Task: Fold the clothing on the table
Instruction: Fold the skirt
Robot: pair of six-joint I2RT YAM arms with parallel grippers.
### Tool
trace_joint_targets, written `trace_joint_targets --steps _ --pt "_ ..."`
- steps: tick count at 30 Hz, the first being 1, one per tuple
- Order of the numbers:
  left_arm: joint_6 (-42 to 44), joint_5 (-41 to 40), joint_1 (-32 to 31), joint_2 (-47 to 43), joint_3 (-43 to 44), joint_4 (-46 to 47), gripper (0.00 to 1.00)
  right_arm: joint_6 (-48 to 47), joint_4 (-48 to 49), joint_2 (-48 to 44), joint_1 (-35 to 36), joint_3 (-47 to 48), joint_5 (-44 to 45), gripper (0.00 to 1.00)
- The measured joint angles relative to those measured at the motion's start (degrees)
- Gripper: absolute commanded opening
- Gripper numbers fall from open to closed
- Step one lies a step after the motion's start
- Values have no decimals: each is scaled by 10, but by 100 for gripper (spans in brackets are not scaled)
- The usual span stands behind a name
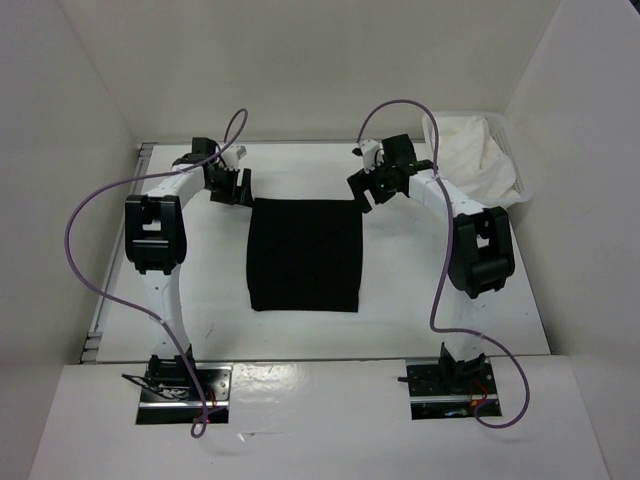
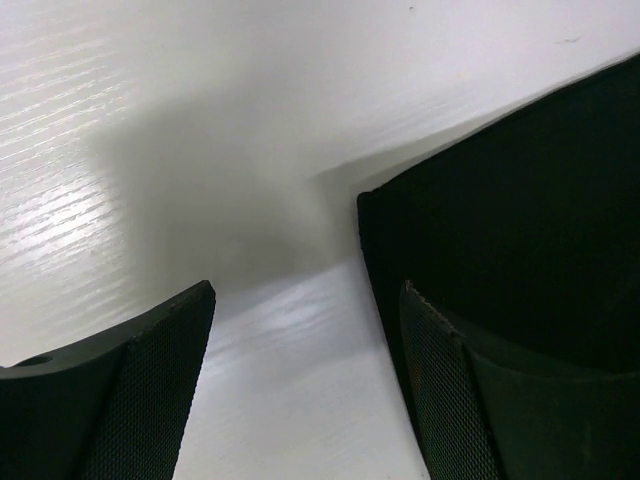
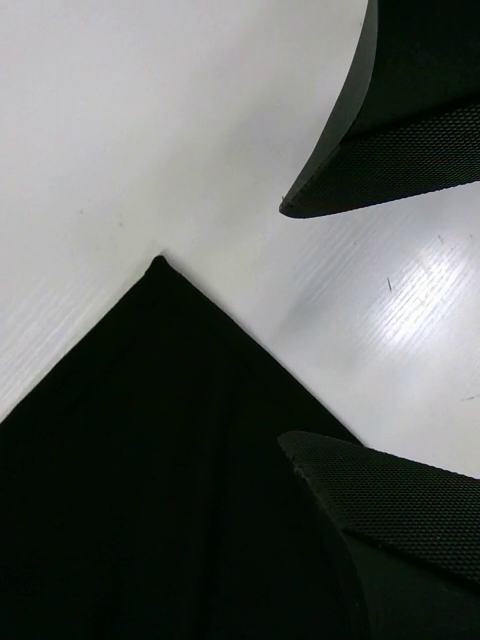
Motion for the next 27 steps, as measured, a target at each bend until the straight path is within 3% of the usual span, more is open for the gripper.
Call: trace_joint_targets --steps 4,10,17,20,25,27 --pt "0 3 -3 17 17 1 80 0 0 8 -11 3 -9 91" --pt "-1 5 -19 36 40 6 68 0 -1 20 -22 12 -21 90" --pt "2 14 -39 44 46 16 65 0 -1 22 -26 12 -28 90" --pt "5 16 -41 45 47 16 57 0 -1 25 -26 12 -31 90" --pt "9 14 -42 51 50 11 24 0 -1 34 -26 14 -35 90" --pt "8 15 -42 56 57 10 20 0 -1 35 -26 15 -38 90"
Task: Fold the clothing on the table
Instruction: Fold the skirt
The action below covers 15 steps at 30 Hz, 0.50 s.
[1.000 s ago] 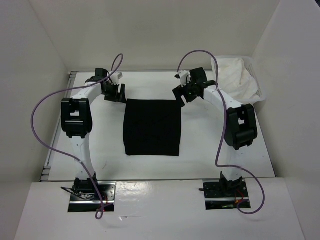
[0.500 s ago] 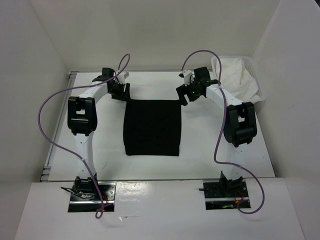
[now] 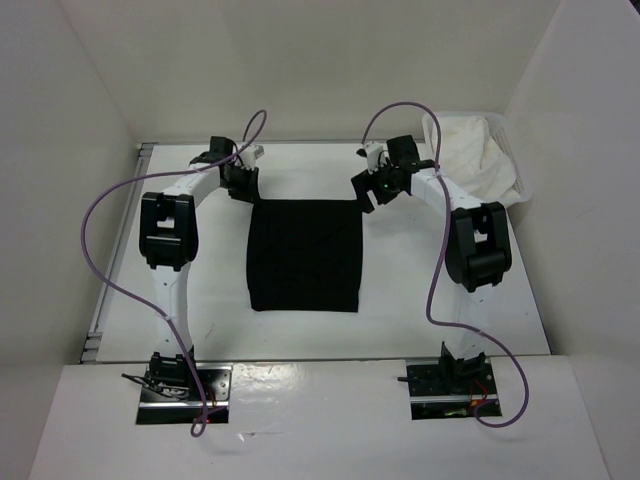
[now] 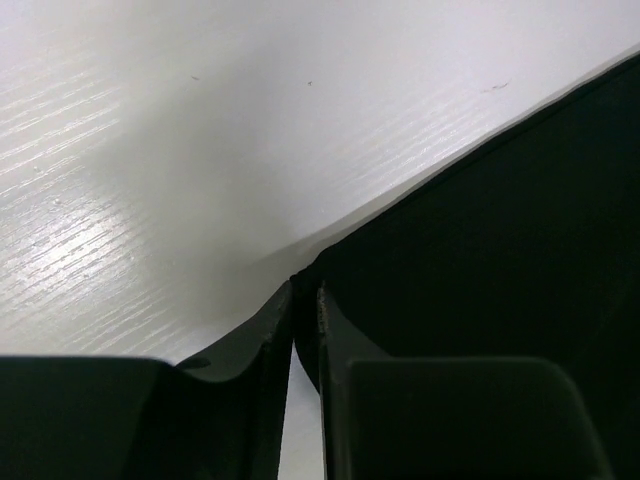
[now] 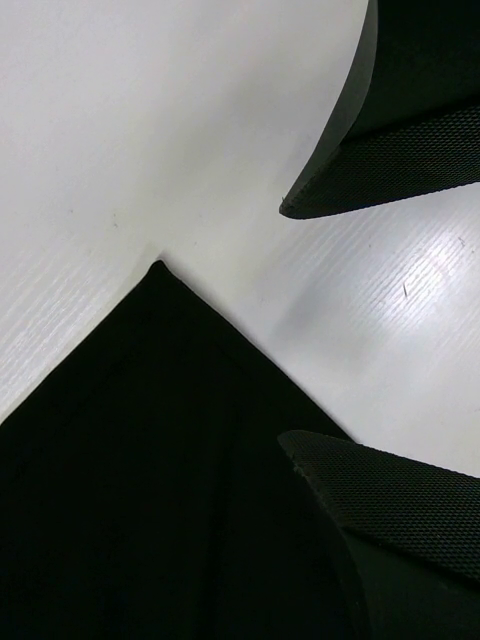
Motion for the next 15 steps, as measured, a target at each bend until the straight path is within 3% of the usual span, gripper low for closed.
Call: trace_joint_targets --steps 7,15 --pt "-1 2 0 2 4 -5 5 2 0 9 -1 2 -5 87" --pt "-2 5 1 2 4 -5 3 17 2 82 -6 60 -17 77"
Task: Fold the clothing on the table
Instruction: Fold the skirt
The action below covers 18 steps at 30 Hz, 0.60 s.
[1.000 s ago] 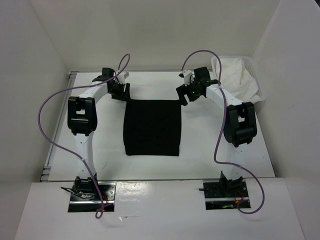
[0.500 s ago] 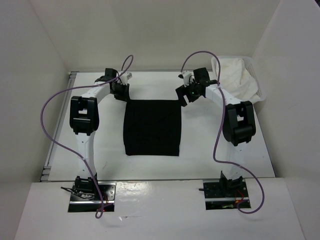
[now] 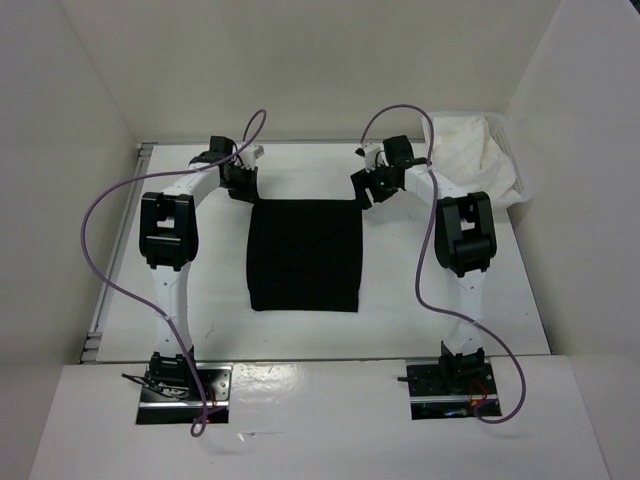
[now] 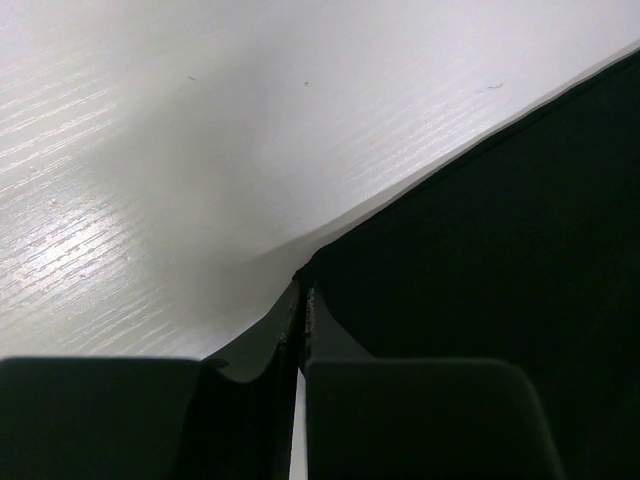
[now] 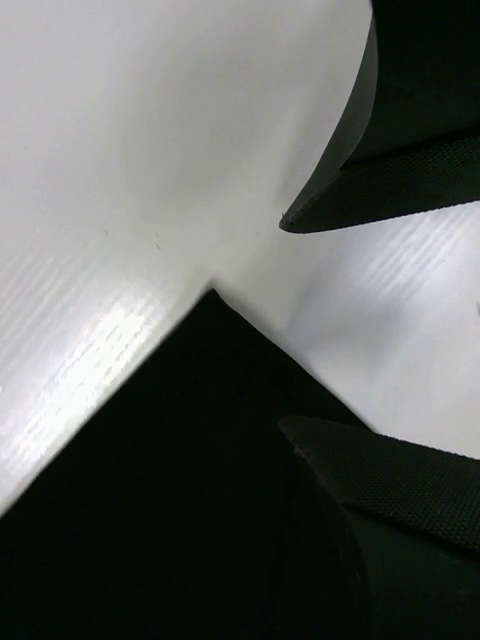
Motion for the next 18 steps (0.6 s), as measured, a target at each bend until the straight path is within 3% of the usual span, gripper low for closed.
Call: trace_joint_targets --steps 8,18 --pt "0 3 0 0 0 0 2 21 -4 87 -30 86 -42 70" --pt "0 7 1 2 0 0 1 29 -15 102 -38 101 -72 69"
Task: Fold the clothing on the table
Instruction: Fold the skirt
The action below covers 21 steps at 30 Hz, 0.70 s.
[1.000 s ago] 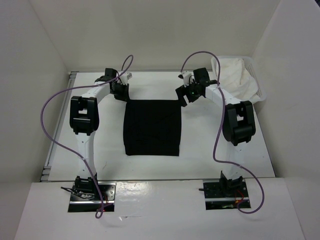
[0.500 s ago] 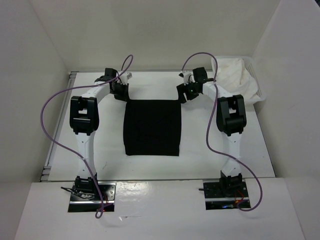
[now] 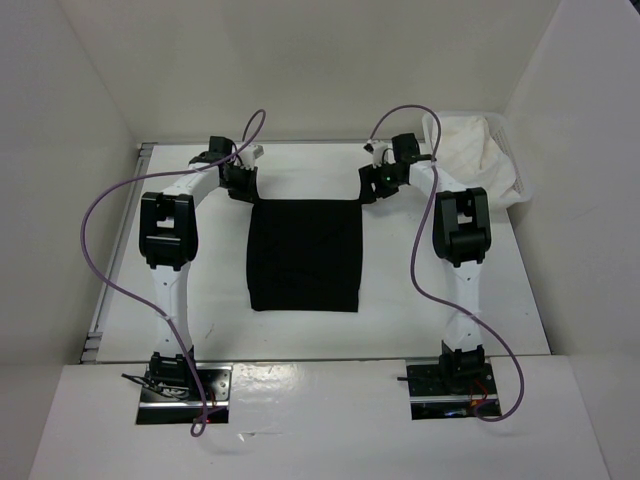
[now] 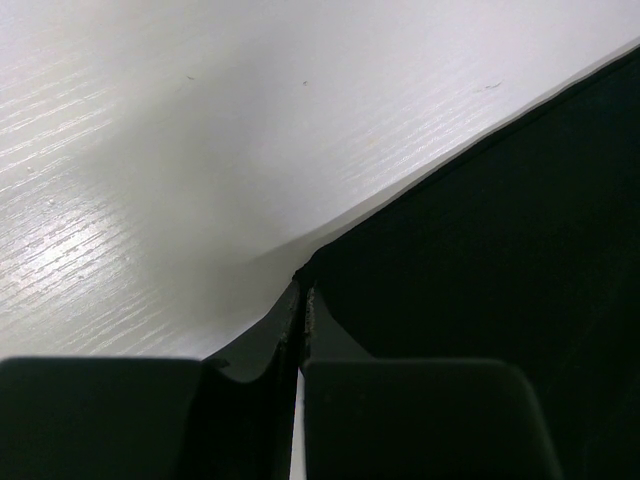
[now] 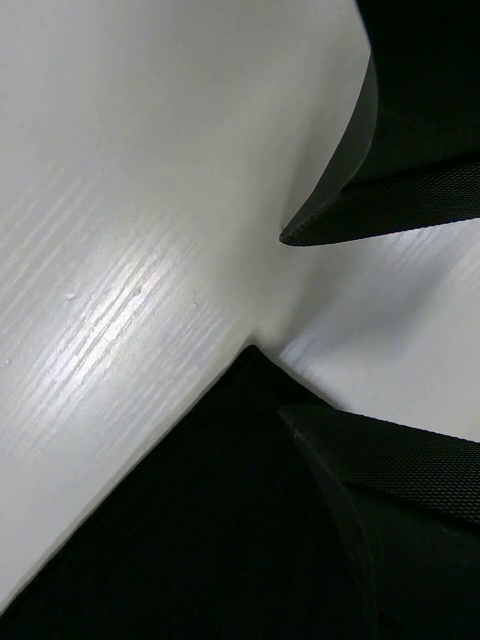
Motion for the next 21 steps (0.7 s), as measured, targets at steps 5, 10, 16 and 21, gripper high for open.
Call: trace_joint_targets --steps 5,10,16,21 --pt "-1 6 2 3 3 -2 0 1 -10 8 1 12 -18 69" --pt "-2 7 2 4 5 -4 0 1 -15 21 8 32 -26 69" --pt "-2 7 2 5 6 -5 0 1 -23 29 18 45 -34 65" --pt "-2 7 2 5 6 -5 0 1 -28 34 22 50 -36 52"
